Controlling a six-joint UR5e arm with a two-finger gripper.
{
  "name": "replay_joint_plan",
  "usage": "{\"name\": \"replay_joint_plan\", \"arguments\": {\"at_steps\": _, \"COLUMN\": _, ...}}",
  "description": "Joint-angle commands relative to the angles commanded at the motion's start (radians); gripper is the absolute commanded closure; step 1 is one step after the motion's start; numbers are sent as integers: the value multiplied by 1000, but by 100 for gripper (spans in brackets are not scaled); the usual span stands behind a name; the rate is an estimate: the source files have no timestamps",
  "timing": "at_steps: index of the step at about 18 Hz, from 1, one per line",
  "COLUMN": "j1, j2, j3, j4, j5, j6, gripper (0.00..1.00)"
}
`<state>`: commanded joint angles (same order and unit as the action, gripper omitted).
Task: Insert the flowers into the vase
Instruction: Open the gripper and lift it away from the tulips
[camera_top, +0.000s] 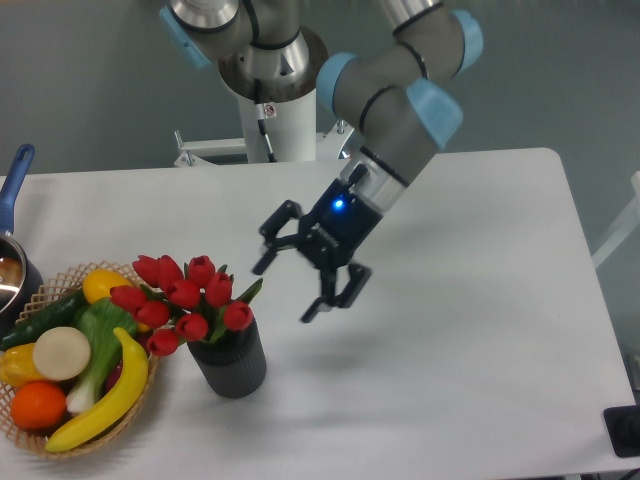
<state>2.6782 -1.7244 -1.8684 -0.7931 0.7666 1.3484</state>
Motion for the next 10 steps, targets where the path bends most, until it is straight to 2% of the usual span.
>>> {"name": "replay_joint_plan", "arguments": {"at_steps": 3, "j1": 28, "j2": 43, "j3": 15, "j4": -5, "j5": 217, "j6": 12, "gripper": 0}}
{"name": "replay_joint_plan", "arguments": {"at_steps": 5, "j1": 23, "j2": 84, "j3": 18, "j4": -15, "j5": 319, "j6": 116, "gripper": 0}}
{"name": "replay_joint_plan", "arguments": {"at_steps": 10, "j1": 61, "j2": 124, "j3": 32, "j4": -77, "j5": 485, "j6": 322, "gripper": 0}}
